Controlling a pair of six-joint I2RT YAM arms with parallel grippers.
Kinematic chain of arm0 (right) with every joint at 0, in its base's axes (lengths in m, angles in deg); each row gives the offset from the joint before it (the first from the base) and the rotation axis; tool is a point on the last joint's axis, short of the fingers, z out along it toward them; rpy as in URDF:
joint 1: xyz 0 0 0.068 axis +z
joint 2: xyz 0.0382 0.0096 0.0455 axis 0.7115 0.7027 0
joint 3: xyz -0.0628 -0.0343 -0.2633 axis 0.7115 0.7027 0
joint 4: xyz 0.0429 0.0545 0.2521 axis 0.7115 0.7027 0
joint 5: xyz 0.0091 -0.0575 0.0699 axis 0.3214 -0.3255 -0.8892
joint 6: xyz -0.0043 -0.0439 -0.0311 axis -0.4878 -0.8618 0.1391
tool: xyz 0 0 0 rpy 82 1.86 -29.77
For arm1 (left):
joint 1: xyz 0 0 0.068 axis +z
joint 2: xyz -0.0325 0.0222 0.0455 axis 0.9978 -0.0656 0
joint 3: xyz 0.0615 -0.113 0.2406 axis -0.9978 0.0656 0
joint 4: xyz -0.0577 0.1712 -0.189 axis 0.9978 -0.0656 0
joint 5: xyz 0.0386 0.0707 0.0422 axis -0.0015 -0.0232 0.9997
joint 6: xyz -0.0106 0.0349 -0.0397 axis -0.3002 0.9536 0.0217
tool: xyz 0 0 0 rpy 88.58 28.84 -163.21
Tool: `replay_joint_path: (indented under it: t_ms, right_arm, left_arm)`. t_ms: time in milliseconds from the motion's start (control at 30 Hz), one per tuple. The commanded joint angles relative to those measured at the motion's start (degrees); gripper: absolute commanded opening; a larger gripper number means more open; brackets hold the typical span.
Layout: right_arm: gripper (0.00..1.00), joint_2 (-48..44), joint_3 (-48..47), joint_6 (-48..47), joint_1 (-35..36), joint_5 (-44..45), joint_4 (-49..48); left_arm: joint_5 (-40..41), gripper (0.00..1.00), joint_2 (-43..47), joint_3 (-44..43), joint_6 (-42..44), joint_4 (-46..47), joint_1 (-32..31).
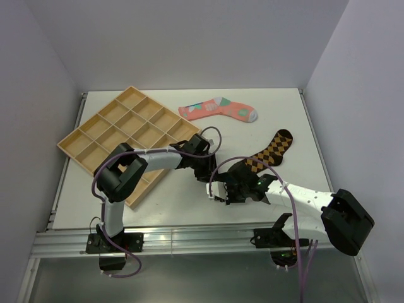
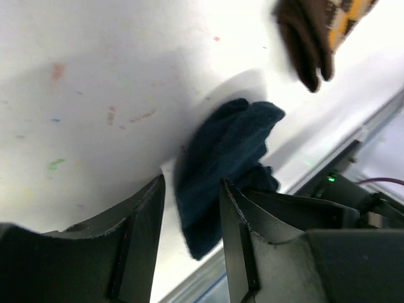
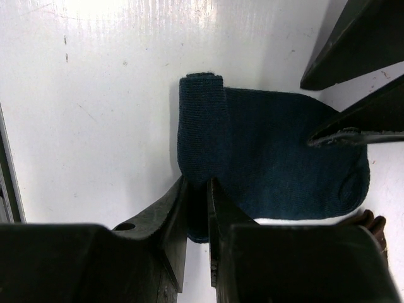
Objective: Roll the socks
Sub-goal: Roll the sock at the center of the board.
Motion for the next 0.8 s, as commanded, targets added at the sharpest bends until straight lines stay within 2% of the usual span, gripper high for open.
replay_joint_path:
  t_ms: [0,133,267,433,533,667,700,767]
  right_arm:
    - [0.19,0.74,0.88,0.38,0.2,0.51,0.47]
    - [0.19,0.65,0.88,0.21,0.2,0.69,0.55]
    - [0.19,0.82,0.79,0.2,0.2,0.95,0.56]
    - [0.19,1.0,0.88,0.21,0.29,1.21,0.38]
    - [0.18,1.09,0.79,0.21,0.11,1.22,0.2]
    - [0.18,1.18,-0.53,0.12,-0.32,-1.41,2.82]
    - [0.18,1.35,-1.05,0.12,-0.76,-2.29,3.97]
    - [0.18,1.88,-2.9,-0.32,-1.55,-4.39,7.39]
  left_arm:
    - [4.36,0.46,-1.22,-2.39,5.21,-5.09,0.49]
    - [3.4,0.48,-2.18,-3.7,7.23,-6.23,0.49]
    - [-0.72,0.5,-2.98,-4.5,9.35,-3.52,0.49]
    - [-5.47,0.48,-5.43,-4.68,9.44,-1.41,0.4]
    - [-6.7,0.4,-6.14,-3.8,8.56,0.43,0.32]
    - [-4.96,0.06,-6.32,-2.4,7.16,0.79,0.67]
    - [-3.64,0.02,-6.06,-1.78,6.89,1.83,1.28]
    - [-3.02,0.0,-4.39,1.11,5.32,3.77,2.85]
